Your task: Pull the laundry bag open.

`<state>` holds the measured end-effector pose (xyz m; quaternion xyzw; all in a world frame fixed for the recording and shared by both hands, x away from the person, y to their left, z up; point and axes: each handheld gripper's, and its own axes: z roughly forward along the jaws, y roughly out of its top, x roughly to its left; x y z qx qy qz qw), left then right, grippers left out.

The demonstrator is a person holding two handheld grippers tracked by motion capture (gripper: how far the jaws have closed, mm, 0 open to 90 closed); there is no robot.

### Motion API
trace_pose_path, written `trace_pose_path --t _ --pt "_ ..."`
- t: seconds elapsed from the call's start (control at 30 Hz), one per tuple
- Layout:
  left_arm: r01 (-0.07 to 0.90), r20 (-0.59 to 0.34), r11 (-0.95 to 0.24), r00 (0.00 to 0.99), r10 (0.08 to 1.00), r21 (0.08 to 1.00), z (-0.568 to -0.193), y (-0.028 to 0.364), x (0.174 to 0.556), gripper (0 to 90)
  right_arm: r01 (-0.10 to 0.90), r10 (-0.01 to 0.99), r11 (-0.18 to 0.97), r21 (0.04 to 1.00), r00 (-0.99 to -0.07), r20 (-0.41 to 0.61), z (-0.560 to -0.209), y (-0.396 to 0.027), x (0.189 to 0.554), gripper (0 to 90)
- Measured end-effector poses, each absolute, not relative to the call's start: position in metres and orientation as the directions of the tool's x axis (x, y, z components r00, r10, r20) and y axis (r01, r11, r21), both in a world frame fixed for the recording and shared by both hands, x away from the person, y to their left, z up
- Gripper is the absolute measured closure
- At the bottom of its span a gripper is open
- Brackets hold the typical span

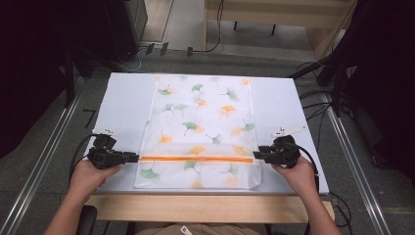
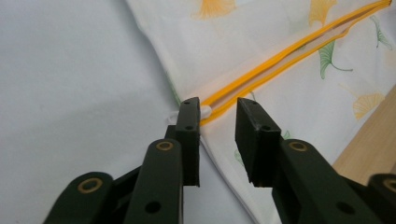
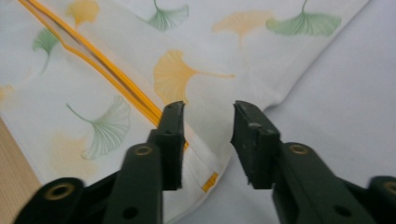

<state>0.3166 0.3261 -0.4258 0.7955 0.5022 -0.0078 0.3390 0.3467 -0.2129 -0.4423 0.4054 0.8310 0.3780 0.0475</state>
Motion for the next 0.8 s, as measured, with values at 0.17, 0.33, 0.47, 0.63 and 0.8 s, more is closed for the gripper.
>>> trace_pose_path --t 0.17,0.33,0.47,0.63,0.8 --pt "0.765 -0.312 -0.289 0.533 0.787 0.576 -0.423 0.324 0.318 57.6 0.635 0.707 0.355 0.687 -0.663 0.248 -0.441 -0.211 0.348 68.2" --pt "0.751 -0.29 -0.27 0.521 0.803 0.602 -0.421 0.326 0.32 51.1 0.621 0.695 0.346 0.703 -0.673 0.252 -0.441 -0.21 0.348 62.1" --pt "0.741 -0.275 -0.26 0.515 0.812 0.619 -0.422 0.329 0.323 44.0 0.591 0.681 0.33 0.736 -0.689 0.248 -0.442 -0.211 0.349 55.8" --pt "0.706 -0.234 -0.244 0.507 0.83 0.665 -0.419 0.34 0.32 38.3 0.575 0.69 0.315 0.755 -0.685 0.234 -0.442 -0.217 0.349 44.0" --pt "0.705 -0.228 -0.197 0.46 0.858 0.681 -0.417 0.354 0.319 30.9 0.596 0.724 0.289 0.749 -0.648 0.236 -0.443 -0.232 0.35 34.5"
